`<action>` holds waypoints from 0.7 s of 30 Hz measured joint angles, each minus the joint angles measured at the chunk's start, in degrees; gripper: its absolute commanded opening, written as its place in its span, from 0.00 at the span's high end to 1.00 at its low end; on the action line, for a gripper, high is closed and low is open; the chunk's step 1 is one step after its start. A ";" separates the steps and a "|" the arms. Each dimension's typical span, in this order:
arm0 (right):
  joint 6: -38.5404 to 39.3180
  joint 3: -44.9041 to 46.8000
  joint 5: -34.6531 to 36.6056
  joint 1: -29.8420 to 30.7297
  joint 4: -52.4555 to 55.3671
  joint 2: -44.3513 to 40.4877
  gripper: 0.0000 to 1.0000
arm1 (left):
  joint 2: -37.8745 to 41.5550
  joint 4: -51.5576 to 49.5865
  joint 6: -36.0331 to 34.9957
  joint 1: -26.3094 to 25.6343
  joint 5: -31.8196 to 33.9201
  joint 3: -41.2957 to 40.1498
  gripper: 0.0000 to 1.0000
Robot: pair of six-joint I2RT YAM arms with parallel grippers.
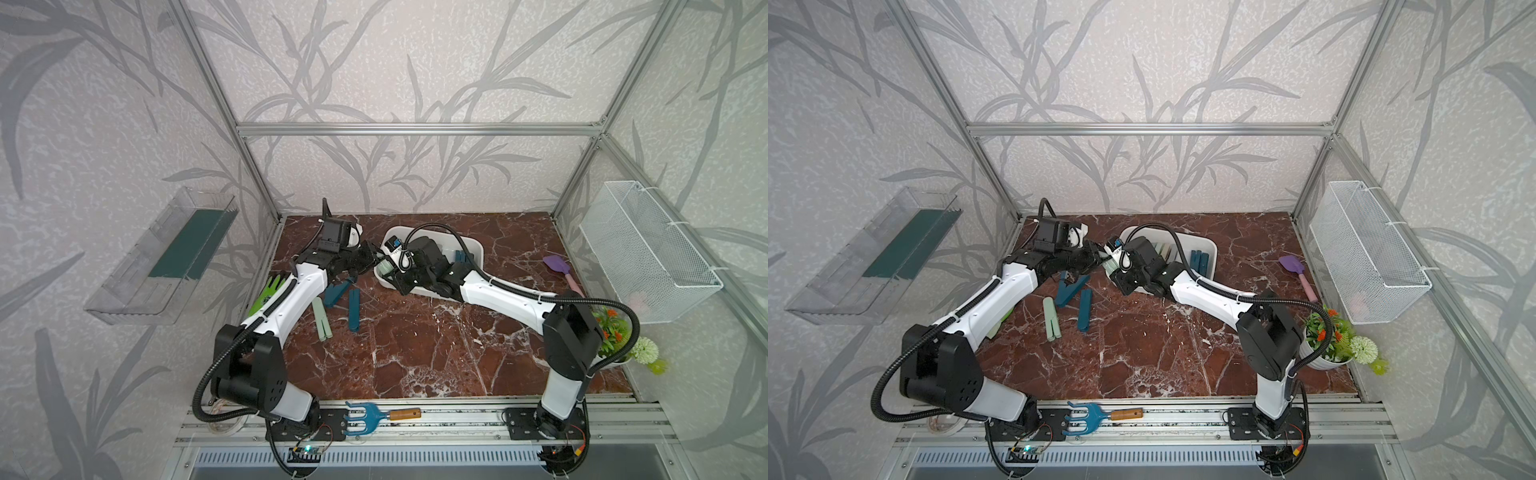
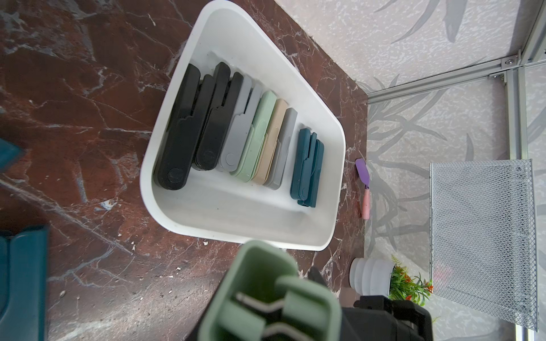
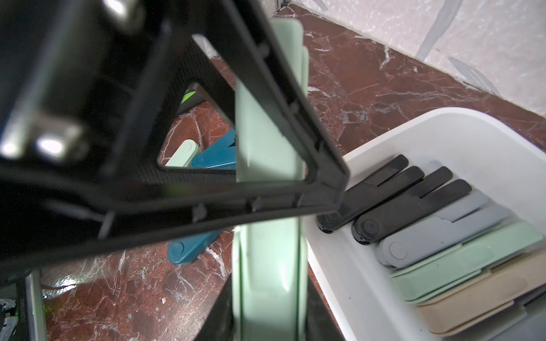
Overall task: Put the pruning pliers into the storage box
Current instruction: Place the pruning pliers in the storage box.
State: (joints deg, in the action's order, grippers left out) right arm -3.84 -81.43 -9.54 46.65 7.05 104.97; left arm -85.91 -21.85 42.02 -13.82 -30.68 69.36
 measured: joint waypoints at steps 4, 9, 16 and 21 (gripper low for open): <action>0.02 0.00 0.00 0.00 -0.17 0.02 0.86 | 0.22 -0.04 0.00 0.09 0.61 0.02 0.67; 0.02 0.00 0.00 -0.11 -0.42 0.02 0.86 | 0.70 -0.66 -0.26 0.44 0.85 0.02 0.55; 0.00 0.00 0.04 -0.22 -0.42 0.02 0.86 | 3.82 -2.80 -2.16 2.25 2.21 1.20 0.36; 0.00 0.00 0.02 -0.28 -0.39 0.00 0.86 | 5.49 -3.23 -2.82 3.80 2.80 1.55 0.36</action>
State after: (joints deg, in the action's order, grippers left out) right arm -3.84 -81.43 -9.52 46.37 6.66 104.97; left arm -80.42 -25.08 39.20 -10.02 -27.88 70.91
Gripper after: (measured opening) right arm 0.297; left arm 0.642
